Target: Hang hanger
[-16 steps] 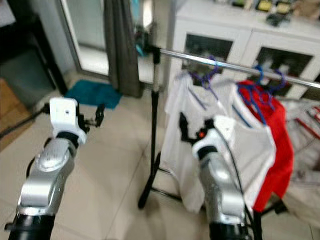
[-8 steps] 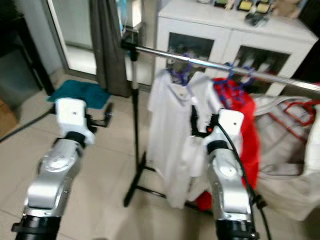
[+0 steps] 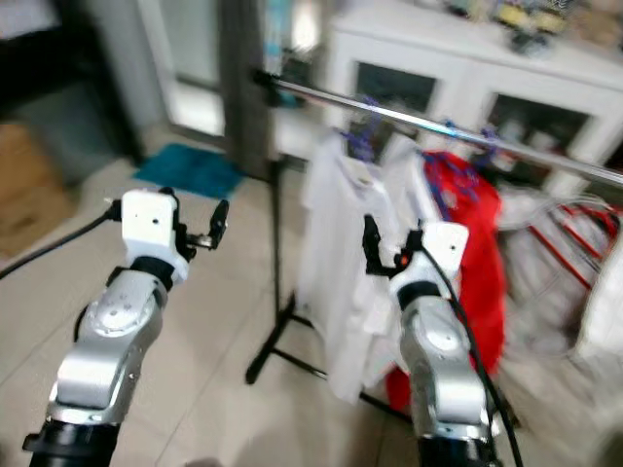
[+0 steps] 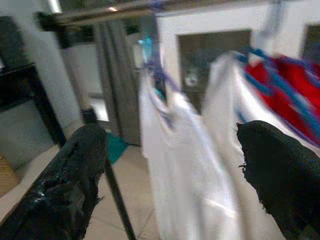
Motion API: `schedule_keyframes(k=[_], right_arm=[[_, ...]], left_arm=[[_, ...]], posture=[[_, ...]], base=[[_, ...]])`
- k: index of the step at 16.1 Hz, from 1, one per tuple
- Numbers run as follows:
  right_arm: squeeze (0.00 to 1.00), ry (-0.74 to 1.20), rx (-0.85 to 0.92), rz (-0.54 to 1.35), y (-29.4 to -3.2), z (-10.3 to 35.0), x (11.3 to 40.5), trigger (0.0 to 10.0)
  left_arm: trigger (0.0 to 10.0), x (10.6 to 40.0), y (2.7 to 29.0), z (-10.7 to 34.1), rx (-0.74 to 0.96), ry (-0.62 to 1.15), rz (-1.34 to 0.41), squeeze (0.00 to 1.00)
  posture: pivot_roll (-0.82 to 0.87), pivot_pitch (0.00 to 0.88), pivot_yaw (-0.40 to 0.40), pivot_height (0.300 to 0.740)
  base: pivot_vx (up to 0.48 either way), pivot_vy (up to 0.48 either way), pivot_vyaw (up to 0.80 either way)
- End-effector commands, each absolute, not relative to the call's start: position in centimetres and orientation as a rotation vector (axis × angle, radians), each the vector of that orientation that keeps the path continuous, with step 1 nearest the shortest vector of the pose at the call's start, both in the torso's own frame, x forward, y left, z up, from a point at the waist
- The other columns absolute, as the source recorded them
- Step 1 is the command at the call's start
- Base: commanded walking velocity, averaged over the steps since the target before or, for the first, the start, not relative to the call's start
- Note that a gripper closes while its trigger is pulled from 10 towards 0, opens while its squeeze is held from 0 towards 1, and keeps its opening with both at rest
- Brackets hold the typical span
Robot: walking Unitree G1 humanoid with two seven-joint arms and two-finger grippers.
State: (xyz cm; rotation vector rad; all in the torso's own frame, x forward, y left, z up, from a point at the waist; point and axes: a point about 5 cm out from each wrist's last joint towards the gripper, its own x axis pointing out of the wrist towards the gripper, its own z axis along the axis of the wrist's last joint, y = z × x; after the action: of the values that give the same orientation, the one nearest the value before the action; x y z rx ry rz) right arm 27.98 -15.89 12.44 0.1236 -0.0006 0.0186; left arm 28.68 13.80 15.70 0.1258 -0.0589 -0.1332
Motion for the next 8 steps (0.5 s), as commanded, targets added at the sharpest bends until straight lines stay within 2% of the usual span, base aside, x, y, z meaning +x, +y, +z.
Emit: schedule_keyframes(k=[1, 6, 7, 8], right_arm=[[1.0, -0.038, 0.123, -0.006, -15.94, 13.01, 28.2, 10.0], [1.0, -0.054, 0.182, -0.018, -16.36, 13.4, 28.34, 10.0], [0.82, -0.056, 0.175, -0.023, -16.43, 13.52, 28.43, 10.0], [0.0, -0.055, 0.159, -0.032, -16.52, 13.57, 28.49, 10.0]], left_arm=[[10.0, 28.74, 13.92, 16.06, 0.129, -0.066, -0.131, 0.35], [10.0, 28.88, 13.56, 16.16, 0.137, -0.069, -0.155, 0.38], [10.0, 28.9, 13.54, 16.11, 0.136, -0.066, -0.159, 0.38], [10.0, 28.88, 13.51, 16.06, 0.133, -0.064, -0.163, 0.38]], posture=[[0.04, 0.0, -0.033, 0.74], [0.04, 0.0, -0.034, 0.74], [0.04, 0.0, -0.036, 0.74], [0.04, 0.0, -0.038, 0.74]], base=[[0.311, 0.0, 0.0], [0.334, 0.0, 0.0], [0.352, 0.0, 0.0], [0.352, 0.0, 0.0]])
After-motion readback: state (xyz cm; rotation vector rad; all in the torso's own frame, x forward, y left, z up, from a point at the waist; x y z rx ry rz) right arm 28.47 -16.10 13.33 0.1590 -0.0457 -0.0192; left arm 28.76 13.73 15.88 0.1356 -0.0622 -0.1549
